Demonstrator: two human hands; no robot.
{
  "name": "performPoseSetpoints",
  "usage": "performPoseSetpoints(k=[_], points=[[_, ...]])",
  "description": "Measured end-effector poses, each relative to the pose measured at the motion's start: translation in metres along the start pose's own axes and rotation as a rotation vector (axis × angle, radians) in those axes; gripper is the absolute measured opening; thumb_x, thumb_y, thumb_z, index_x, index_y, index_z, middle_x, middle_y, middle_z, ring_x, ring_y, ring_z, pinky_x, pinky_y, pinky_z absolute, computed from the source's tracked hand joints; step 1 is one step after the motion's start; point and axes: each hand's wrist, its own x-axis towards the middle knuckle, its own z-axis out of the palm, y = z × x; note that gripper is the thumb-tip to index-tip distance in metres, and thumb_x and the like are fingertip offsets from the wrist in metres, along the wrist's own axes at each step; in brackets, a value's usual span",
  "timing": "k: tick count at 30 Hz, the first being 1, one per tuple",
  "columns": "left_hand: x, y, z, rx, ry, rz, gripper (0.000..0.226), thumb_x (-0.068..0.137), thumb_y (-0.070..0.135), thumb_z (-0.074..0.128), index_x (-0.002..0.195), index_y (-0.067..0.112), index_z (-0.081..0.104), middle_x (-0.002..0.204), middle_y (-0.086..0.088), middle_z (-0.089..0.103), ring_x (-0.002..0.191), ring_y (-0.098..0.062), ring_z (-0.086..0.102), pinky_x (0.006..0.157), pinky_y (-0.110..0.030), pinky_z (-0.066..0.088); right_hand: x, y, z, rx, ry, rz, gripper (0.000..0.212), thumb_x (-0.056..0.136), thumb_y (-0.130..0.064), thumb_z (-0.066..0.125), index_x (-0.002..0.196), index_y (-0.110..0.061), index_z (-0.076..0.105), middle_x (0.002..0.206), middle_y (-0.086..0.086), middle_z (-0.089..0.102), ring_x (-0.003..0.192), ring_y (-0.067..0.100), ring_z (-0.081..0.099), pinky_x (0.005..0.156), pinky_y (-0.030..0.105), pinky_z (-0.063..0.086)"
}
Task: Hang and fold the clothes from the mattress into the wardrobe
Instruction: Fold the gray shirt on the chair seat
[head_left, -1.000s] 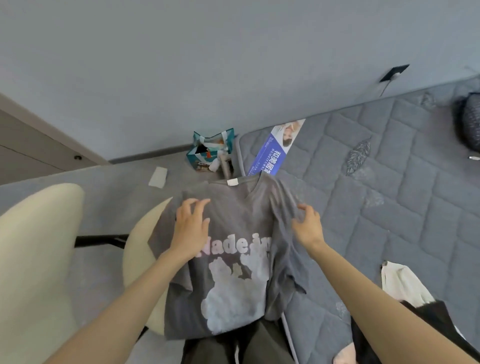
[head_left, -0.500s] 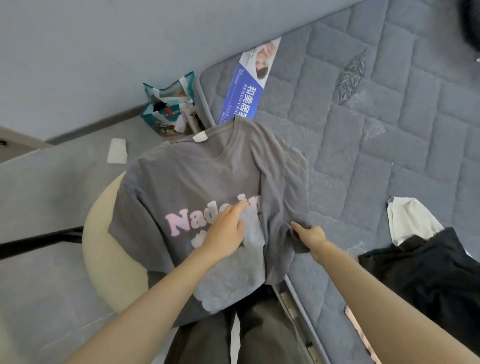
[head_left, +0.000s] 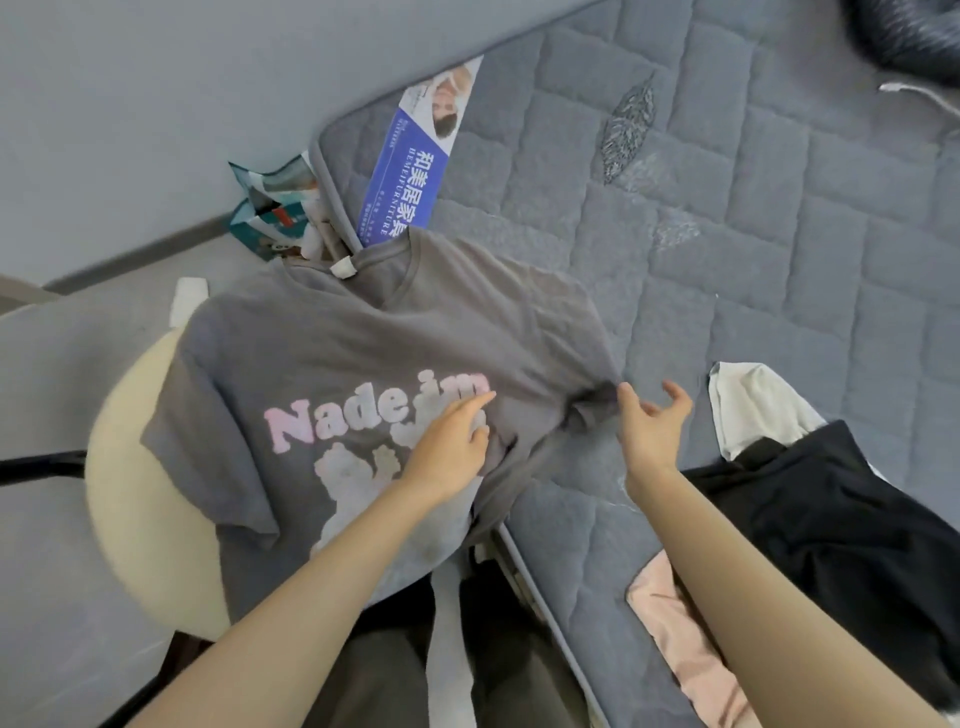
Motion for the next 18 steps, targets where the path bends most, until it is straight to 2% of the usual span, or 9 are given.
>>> performPoseSetpoints(k=[2,4,6,10,12,15,16,18], points=[[-0.014,-0.006,0.014,0.002,0.053,-0.029,0.041,0.097,0.010,0.044,0.138,0.019,0.046,0.142,-0.001,0.046,0.130,-0.018,0.042,0.107,-0.028,0.032,0.003,0.030,-0.006,-0.150,-0.120,0.167,0.051,0.088,-0.039,0.064,0.126,-0.010,0.047,0.104,0.004,0.055,0.103,0.024,0.055,0.096,0.042,0.047],[-0.032,-0.015,0.028,0.005,0.110,-0.059,0.038,0.096,0.009,0.047,0.132,0.019,0.052,0.133,-0.002,0.050,0.123,-0.021,0.046,0.105,-0.032,0.036,-0.006,0.055,-0.005,-0.370,-0.372,0.176,0.042,0.088,-0.041,0.063,0.113,-0.007,0.060,0.101,0.005,0.059,0.093,0.020,0.056,0.088,0.035,0.050],[-0.052,-0.024,0.044,0.075,0.177,-0.038,0.037,0.094,0.011,0.051,0.130,0.018,0.053,0.130,0.000,0.050,0.120,-0.021,0.044,0.103,-0.029,0.035,-0.013,0.075,0.004,-0.470,-0.517,0.156,0.036,0.089,-0.040,0.063,0.104,-0.008,0.065,0.096,0.005,0.063,0.082,0.017,0.055,0.080,0.031,0.047],[-0.072,-0.045,0.062,0.168,0.265,-0.017,0.053,0.089,0.012,0.060,0.138,0.021,0.044,0.135,0.007,0.043,0.125,-0.013,0.038,0.103,-0.020,0.026,-0.026,0.095,0.029,-0.418,-0.530,0.085,0.021,0.089,-0.033,0.065,0.076,-0.015,0.063,0.074,-0.002,0.062,0.066,0.010,0.051,0.067,0.024,0.043],[-0.076,-0.056,0.066,0.166,0.227,0.004,0.066,0.089,0.007,0.059,0.146,0.024,0.032,0.146,0.010,0.033,0.135,-0.008,0.028,0.110,-0.017,0.019,-0.032,0.099,0.037,-0.453,-0.550,-0.035,0.022,0.090,-0.027,0.063,0.079,-0.009,0.062,0.070,0.000,0.060,0.066,0.012,0.053,0.059,0.020,0.040],[-0.082,-0.062,0.068,0.135,0.195,0.025,0.076,0.090,-0.005,0.050,0.149,0.030,0.017,0.151,0.018,0.018,0.140,0.000,0.012,0.111,-0.011,0.004,-0.046,0.103,0.036,-0.395,-0.606,-0.150,0.012,0.097,-0.017,0.051,0.090,-0.007,0.054,0.082,0.003,0.060,0.079,0.018,0.057,0.066,0.021,0.042],[-0.082,-0.064,0.068,0.133,0.193,0.040,0.076,0.090,-0.007,0.047,0.149,0.029,0.016,0.151,0.018,0.016,0.141,0.000,0.010,0.113,-0.012,0.003,-0.049,0.105,0.030,-0.371,-0.621,-0.179,0.010,0.099,-0.015,0.047,0.090,-0.011,0.050,0.081,0.000,0.057,0.078,0.015,0.054,0.065,0.019,0.042],[-0.083,-0.068,0.066,0.144,0.172,0.041,0.070,0.091,-0.006,0.043,0.150,0.022,0.019,0.155,0.011,0.016,0.144,-0.007,0.011,0.119,-0.024,0.009,-0.056,0.108,0.013,-0.376,-0.591,-0.259,0.013,0.100,-0.012,0.042,0.087,-0.012,0.043,0.074,-0.004,0.051,0.070,0.009,0.048,0.064,0.022,0.040]])
